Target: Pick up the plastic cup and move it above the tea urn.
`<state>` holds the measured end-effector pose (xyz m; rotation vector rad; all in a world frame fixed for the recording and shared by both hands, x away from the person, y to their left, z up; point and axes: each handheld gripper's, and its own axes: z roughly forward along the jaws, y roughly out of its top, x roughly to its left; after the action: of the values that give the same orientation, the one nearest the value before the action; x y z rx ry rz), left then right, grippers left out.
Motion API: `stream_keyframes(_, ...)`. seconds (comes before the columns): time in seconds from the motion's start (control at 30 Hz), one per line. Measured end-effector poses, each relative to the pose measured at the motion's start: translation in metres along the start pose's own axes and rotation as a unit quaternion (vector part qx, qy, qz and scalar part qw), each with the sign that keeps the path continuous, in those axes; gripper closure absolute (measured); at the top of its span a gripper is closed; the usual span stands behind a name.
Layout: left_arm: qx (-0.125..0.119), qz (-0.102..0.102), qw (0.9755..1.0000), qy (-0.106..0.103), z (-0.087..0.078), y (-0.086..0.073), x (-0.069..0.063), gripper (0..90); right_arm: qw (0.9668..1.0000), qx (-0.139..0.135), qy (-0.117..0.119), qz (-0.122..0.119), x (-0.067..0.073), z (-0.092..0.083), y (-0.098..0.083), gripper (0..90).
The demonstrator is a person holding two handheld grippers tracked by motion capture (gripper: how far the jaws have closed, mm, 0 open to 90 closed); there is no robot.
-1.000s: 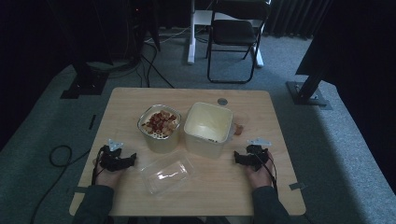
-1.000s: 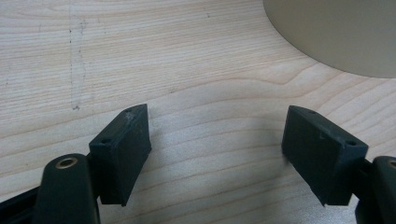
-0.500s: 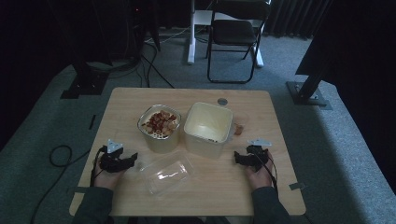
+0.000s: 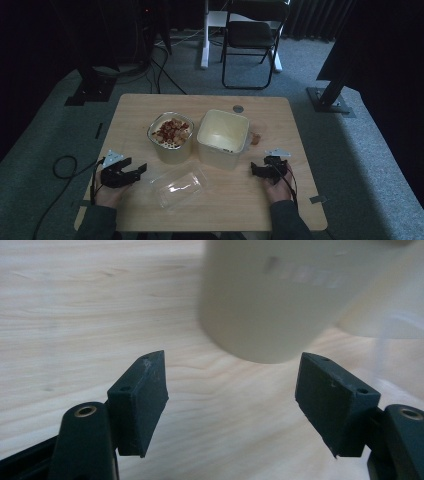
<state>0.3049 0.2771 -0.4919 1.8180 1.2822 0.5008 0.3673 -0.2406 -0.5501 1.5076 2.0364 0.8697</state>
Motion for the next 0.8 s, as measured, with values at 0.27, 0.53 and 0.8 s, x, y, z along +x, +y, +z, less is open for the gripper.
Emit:
stream_keyframes(0.27,0.021,0.023,0.9982,-0.051,0.0,-0.001,-0.023,27.3,1.0,0.0,0.0,0.0,0.0,0.0,0.0,10.5)
stream_keyframes(0.53,0.074,0.045,0.995,-0.048,0.013,-0.015,-0.036,33.9,1.0,0.0,0.0,0.0,0.0,0.0,0.0,10.5)
stream_keyframes(0.8,0.098,0.081,0.9903,-0.056,0.024,-0.009,-0.037,71.4,1.0,0.0,0.0,0.0,0.0,0.0,0.0,10.5)
